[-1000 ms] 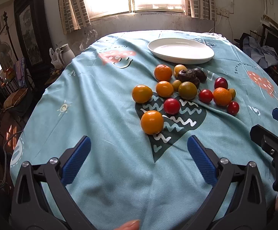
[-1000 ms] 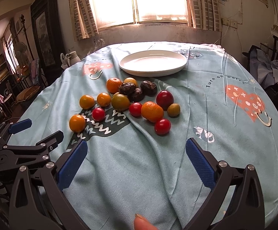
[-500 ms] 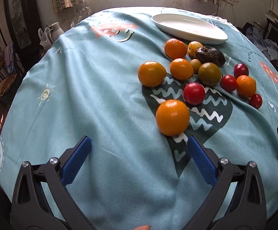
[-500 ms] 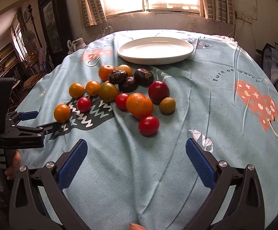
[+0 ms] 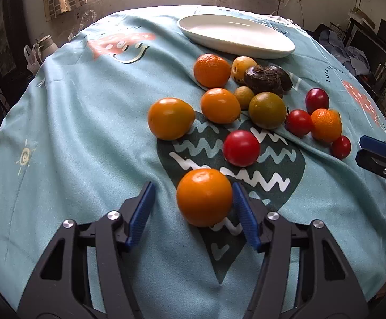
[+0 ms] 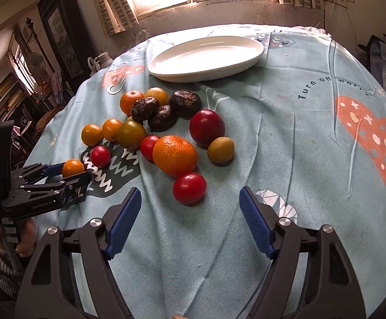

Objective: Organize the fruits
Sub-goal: 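Grasp a red cherry tomato with the right tool while the left tool grasps an orange tomato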

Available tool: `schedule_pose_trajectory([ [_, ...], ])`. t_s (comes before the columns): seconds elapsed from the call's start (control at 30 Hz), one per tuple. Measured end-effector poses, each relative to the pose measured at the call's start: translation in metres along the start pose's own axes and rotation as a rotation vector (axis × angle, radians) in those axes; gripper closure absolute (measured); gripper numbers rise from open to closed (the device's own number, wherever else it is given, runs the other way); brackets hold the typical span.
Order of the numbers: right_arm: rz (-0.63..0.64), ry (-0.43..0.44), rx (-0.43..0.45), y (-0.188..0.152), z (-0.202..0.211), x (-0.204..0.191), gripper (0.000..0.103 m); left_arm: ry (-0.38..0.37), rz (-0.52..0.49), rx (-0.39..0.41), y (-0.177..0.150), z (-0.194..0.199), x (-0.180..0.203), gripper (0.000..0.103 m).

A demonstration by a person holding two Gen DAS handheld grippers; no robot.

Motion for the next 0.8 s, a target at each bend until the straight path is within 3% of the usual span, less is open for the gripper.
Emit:
schedule_pose_trajectory([
  [0.13, 0.0, -0.009, -0.017, 0.004, -0.008, 0.001, 0.036, -0.003, -0.024, 0.009, -0.003, 0.003, 0.003, 0.061],
  [0.2, -0.007, 0.0, -0.036, 0.006, -0.015, 0.003, 0.05, -0.018, -0.025, 0.014, -0.004, 0.005, 0.002, 0.065],
  [0.3, -0.003, 0.023, -0.066, 0.007, -0.024, 0.001, 0.061, -0.036, -0.017, 0.014, -0.006, 0.007, 0.0, 0.065],
  [0.57, -0.002, 0.042, -0.071, 0.007, -0.028, 0.002, 0.073, -0.083, 0.025, 0.013, -0.008, 0.011, -0.009, 0.065],
  [0.8, 0.002, 0.053, -0.003, 0.003, -0.005, 0.004, 0.073, -0.087, 0.028, 0.052, -0.002, 0.028, -0.009, 0.065],
])
Point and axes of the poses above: each gripper's, at about its wrist camera, not at the fingertips, and z roughly against the way its jaws point, x to its right, y to its top, the point moved 1 cm from there along -z, roughly the way its jaws point, and after that the axes turned 6 degrees about -y, right-handed, at the moved point
